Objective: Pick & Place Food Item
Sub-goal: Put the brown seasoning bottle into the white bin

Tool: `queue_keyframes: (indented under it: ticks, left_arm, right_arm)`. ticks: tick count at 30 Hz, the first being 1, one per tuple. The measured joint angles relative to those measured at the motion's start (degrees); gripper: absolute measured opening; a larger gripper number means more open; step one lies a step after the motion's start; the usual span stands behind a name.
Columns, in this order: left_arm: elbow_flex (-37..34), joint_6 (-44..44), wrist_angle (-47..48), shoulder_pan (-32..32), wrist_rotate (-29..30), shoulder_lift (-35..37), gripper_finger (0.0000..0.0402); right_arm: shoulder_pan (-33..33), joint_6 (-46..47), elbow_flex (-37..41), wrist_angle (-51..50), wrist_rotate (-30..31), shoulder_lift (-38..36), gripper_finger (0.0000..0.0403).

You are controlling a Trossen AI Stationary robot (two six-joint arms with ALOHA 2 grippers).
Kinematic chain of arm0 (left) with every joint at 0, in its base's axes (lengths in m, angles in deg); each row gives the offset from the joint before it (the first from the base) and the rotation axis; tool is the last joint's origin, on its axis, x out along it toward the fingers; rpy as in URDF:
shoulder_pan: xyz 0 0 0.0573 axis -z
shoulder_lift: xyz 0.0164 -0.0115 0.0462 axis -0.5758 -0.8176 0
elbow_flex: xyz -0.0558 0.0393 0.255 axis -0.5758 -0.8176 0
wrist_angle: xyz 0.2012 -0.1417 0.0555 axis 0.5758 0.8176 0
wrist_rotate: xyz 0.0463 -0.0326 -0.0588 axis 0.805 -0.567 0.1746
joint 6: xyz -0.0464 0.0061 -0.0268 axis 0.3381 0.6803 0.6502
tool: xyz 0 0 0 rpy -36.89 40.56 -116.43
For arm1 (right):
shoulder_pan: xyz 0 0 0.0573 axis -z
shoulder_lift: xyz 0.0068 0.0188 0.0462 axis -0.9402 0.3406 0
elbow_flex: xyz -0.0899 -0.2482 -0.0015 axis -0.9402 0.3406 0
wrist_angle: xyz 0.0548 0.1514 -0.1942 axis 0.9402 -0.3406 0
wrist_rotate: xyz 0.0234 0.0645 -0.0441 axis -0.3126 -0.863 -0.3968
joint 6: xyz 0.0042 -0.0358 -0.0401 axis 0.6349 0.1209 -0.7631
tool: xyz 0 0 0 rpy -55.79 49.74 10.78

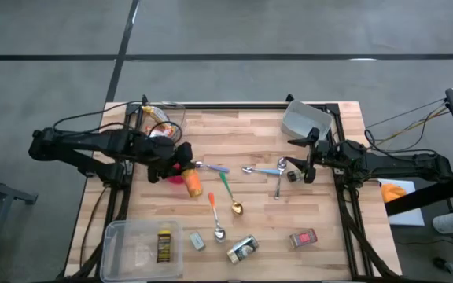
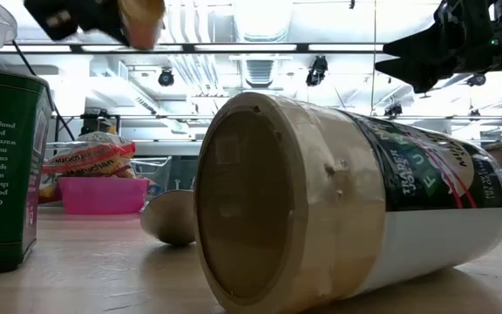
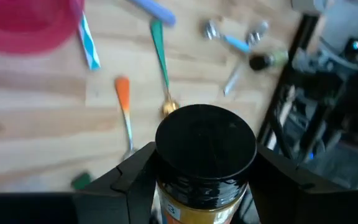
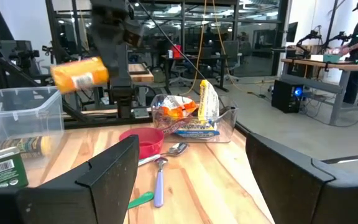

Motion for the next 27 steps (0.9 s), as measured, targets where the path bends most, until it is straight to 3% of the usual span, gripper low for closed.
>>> queue_keyframes:
  ticks: [8, 19, 27]
  left_arm:
    - [5.31, 10.90, 6.97, 10.42, -0.07, -0.02, 0.0200]
    - [5.48, 39.30, 10.69, 30.81, -0.66, -0.85, 0.0203]
    - [5.57, 49.98, 15.25, 43.55, -1.59, -3.22, 0.0202]
  right_arm:
    - [0.00, -0.01, 0.00, 0.00, 0.00, 0.01, 0.0290]
    - [-0.01, -0.01, 0.00, 0.00, -0.02, 0.02, 0.0290]
    - [0.00, -0.01, 0.00, 0.02, -0.01, 0.02, 0.0290]
